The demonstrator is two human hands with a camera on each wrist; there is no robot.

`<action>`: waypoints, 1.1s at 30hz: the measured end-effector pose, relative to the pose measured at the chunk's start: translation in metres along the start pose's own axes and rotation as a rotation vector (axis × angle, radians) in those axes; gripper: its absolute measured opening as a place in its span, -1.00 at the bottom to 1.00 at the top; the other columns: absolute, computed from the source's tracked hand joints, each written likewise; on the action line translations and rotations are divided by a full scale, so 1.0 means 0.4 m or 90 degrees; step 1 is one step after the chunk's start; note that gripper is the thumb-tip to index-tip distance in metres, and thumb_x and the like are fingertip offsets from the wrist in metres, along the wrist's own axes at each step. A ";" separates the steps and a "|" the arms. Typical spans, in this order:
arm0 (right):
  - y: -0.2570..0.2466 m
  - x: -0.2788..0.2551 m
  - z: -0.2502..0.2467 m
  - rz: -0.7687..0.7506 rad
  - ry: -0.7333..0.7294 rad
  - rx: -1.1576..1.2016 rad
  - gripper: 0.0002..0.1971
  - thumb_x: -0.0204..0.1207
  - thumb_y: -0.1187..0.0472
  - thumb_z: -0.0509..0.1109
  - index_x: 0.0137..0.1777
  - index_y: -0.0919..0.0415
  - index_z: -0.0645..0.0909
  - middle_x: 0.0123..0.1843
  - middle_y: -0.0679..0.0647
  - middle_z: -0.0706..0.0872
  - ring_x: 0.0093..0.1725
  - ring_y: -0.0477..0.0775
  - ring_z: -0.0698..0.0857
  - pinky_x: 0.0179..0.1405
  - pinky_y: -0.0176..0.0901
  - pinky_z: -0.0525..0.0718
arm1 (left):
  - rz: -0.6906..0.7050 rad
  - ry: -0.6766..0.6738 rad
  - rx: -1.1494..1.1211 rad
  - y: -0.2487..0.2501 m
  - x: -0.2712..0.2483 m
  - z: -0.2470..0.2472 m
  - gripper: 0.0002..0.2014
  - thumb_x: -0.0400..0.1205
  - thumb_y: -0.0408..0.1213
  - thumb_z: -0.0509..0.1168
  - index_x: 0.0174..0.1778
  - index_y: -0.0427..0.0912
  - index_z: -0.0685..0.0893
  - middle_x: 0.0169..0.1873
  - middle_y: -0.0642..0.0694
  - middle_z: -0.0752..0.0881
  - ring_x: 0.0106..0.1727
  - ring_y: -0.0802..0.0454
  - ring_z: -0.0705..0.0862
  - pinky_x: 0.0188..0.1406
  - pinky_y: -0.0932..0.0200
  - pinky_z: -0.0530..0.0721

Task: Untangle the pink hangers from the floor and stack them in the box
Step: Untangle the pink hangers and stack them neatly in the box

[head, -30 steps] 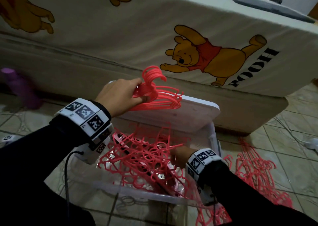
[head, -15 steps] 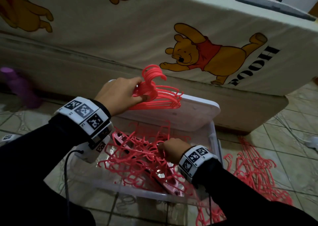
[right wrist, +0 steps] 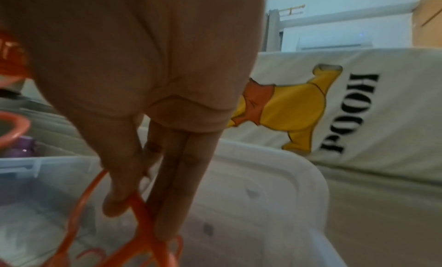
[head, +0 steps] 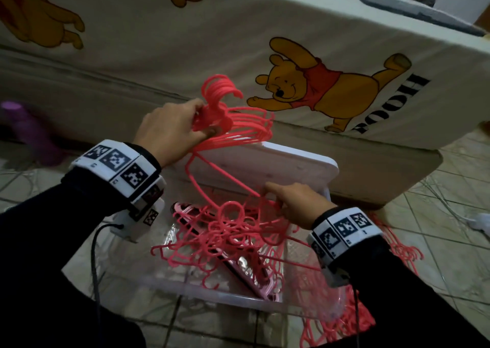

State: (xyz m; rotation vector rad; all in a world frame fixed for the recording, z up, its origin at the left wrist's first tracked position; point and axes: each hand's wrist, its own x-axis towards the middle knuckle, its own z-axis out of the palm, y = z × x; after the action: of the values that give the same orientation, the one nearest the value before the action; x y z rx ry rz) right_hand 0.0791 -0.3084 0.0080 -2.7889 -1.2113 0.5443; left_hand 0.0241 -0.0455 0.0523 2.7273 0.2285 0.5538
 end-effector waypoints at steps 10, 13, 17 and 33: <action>0.036 -0.010 -0.007 0.012 0.016 0.155 -0.72 0.44 0.37 0.38 0.14 0.16 0.62 0.05 0.11 0.74 0.04 0.10 0.68 0.05 -0.13 0.60 | -0.070 0.022 -0.009 -0.011 0.003 -0.026 -0.37 0.41 0.50 0.15 0.11 0.05 0.60 -0.02 -0.21 0.76 0.06 -0.30 0.69 -0.12 -0.04 0.56; 0.040 -0.007 -0.011 -0.007 0.028 0.187 -0.76 0.45 0.41 0.40 0.08 0.21 0.69 -0.13 0.00 0.71 -0.13 -0.01 0.66 -0.08 -0.20 0.59 | -0.065 -0.035 -0.040 0.005 -0.005 -0.025 -0.18 0.35 0.62 -0.15 0.06 0.02 0.59 -0.06 -0.23 0.74 0.04 -0.32 0.67 -0.05 -0.10 0.60; 0.034 -0.002 -0.009 -0.015 0.019 0.217 -0.82 0.50 0.40 0.38 0.04 0.20 0.70 -0.21 -0.03 0.67 -0.21 -0.04 0.64 -0.14 -0.21 0.58 | -0.044 -0.085 -0.125 0.024 -0.013 -0.020 -0.19 0.37 0.57 -0.29 -0.12 -0.02 0.59 -0.19 -0.15 0.72 -0.02 -0.28 0.65 0.01 -0.15 0.60; 0.021 0.007 -0.002 -0.025 0.034 0.213 -0.93 0.55 0.32 0.36 -0.09 0.14 0.57 -0.18 -0.09 0.66 -0.16 -0.12 0.62 -0.10 -0.20 0.51 | -0.041 -0.064 -0.205 0.029 -0.006 0.020 -0.49 0.45 0.45 0.18 0.00 0.11 0.63 -0.17 0.14 0.69 -0.10 0.10 0.67 -0.07 0.09 0.59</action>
State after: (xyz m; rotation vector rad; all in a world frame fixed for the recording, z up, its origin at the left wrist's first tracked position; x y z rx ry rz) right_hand 0.0868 -0.3121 0.0065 -2.4796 -1.0512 0.6022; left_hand 0.0262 -0.0592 0.0487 2.4177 0.1840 0.3959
